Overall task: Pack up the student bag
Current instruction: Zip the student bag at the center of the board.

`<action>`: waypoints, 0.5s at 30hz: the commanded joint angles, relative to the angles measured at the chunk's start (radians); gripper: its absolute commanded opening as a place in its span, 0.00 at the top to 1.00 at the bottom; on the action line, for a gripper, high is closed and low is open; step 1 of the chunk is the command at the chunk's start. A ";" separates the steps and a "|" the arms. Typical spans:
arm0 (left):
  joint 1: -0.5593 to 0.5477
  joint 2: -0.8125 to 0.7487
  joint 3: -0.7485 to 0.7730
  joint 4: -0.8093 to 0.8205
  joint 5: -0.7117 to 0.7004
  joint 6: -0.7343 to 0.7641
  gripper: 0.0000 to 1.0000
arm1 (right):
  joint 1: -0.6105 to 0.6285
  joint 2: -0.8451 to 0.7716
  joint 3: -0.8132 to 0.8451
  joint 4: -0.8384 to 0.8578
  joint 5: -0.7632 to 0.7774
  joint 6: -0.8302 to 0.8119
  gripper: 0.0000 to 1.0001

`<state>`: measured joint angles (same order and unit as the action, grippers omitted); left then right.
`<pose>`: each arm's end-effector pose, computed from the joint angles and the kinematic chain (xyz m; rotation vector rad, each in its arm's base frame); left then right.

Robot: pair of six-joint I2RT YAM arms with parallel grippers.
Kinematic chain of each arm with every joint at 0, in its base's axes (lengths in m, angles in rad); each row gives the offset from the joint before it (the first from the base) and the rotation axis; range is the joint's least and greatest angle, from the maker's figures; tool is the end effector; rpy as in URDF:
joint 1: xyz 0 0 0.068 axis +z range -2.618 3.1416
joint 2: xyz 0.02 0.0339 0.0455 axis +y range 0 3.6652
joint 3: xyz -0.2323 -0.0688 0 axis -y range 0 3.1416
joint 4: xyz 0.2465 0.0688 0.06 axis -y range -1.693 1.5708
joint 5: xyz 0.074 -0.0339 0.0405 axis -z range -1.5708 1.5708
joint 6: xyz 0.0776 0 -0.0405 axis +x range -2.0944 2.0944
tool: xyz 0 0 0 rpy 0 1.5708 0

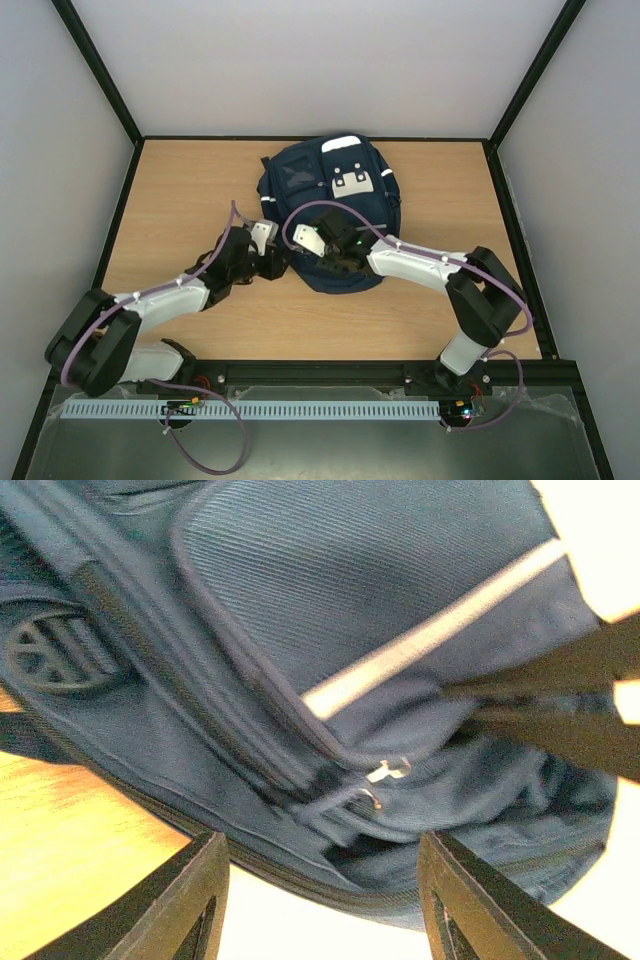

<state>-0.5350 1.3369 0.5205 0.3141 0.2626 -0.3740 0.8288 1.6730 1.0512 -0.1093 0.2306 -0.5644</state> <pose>0.2558 -0.1750 0.1292 0.3410 2.1339 -0.8152 0.2769 0.2757 0.1499 -1.3716 1.8233 -0.1275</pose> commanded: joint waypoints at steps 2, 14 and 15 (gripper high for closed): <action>-0.068 -0.098 -0.078 0.176 -0.047 0.136 0.45 | -0.031 -0.128 -0.002 -0.047 -0.049 0.025 0.96; -0.072 0.053 -0.024 0.246 0.000 0.245 0.53 | -0.047 -0.155 0.020 -0.100 -0.107 0.051 0.96; -0.071 0.060 -0.024 0.258 0.019 0.248 0.54 | -0.047 -0.153 0.020 -0.100 -0.111 0.055 0.96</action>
<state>-0.6048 1.3746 0.4706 0.4824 0.2512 -0.1764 0.7891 1.5391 1.0519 -0.1551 0.1349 -0.5564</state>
